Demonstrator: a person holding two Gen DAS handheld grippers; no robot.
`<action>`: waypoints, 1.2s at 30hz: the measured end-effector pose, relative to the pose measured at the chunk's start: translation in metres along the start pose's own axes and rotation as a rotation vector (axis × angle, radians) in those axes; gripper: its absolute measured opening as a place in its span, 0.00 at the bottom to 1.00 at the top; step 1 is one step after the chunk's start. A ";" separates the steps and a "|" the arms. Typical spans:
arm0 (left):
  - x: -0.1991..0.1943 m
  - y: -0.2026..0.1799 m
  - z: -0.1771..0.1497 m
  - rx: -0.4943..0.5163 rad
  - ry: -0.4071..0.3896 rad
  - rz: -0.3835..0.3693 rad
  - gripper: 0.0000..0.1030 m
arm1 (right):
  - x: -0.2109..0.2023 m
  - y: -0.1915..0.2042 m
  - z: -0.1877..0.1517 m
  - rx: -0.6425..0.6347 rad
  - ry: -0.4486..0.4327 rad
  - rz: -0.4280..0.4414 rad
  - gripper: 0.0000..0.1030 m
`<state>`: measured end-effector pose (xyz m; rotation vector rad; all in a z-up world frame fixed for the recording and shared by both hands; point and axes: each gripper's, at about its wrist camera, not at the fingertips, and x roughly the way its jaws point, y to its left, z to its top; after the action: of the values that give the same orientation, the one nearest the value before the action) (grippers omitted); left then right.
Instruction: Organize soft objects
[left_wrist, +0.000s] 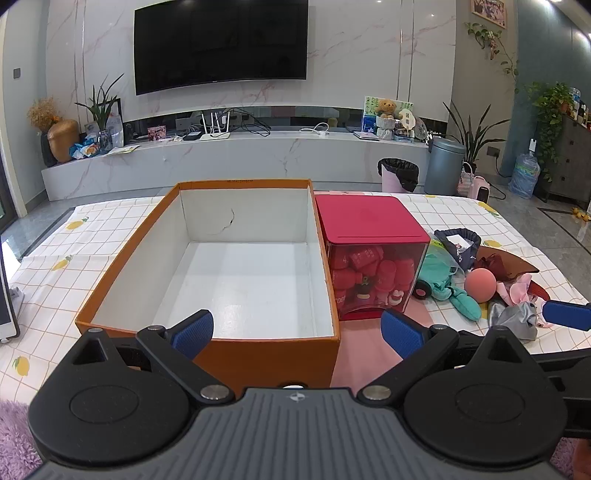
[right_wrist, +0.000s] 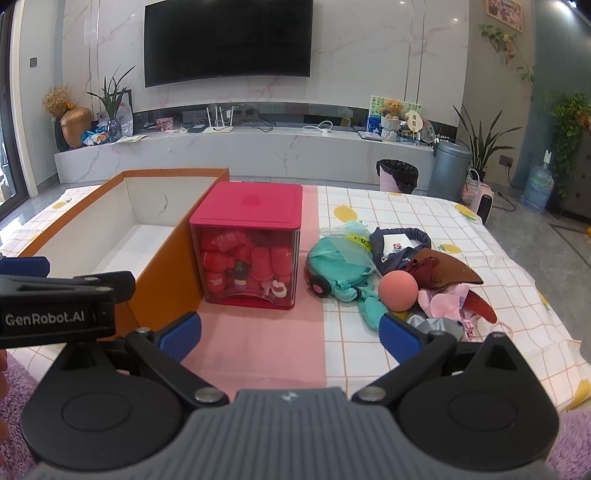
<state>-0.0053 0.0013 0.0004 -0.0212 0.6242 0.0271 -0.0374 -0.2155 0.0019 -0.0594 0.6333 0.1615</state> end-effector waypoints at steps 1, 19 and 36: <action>-0.001 0.001 0.000 -0.004 -0.003 0.001 1.00 | 0.000 -0.001 0.000 0.004 0.003 0.001 0.97; 0.003 0.000 -0.002 -0.003 -0.002 0.006 1.00 | 0.001 0.000 0.000 -0.003 0.004 -0.014 0.97; 0.004 0.002 0.001 -0.021 0.017 0.006 1.00 | 0.001 0.000 0.000 0.004 0.001 -0.010 0.97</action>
<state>-0.0010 0.0033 -0.0012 -0.0399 0.6410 0.0391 -0.0366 -0.2154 0.0013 -0.0586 0.6341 0.1504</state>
